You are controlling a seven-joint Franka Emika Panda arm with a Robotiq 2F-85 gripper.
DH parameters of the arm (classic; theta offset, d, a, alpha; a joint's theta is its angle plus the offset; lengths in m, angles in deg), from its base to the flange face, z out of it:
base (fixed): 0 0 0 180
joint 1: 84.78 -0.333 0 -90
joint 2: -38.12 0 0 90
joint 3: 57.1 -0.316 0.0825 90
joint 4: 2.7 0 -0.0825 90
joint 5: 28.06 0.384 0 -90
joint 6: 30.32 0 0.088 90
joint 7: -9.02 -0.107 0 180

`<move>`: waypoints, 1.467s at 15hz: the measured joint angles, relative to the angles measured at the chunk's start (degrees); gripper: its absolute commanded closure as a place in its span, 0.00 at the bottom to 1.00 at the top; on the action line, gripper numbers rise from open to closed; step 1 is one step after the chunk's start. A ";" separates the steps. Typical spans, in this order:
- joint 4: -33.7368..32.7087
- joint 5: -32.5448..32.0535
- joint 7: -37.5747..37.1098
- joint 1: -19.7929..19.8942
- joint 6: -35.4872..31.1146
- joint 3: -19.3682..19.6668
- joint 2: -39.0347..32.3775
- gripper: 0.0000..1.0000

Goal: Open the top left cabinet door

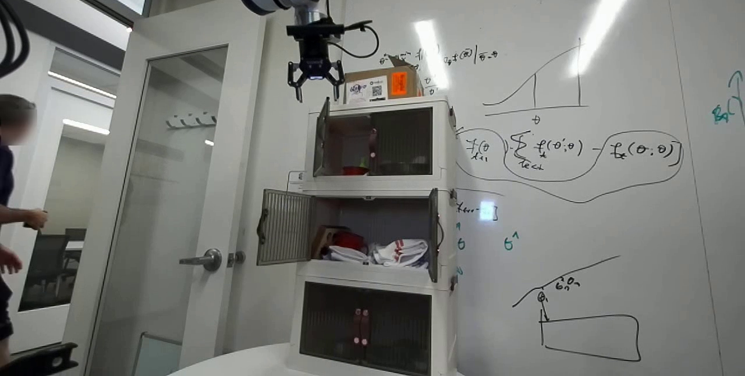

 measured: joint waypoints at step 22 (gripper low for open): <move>-0.10 11.01 5.76 0.12 -7.83 -2.26 -3.76 0.00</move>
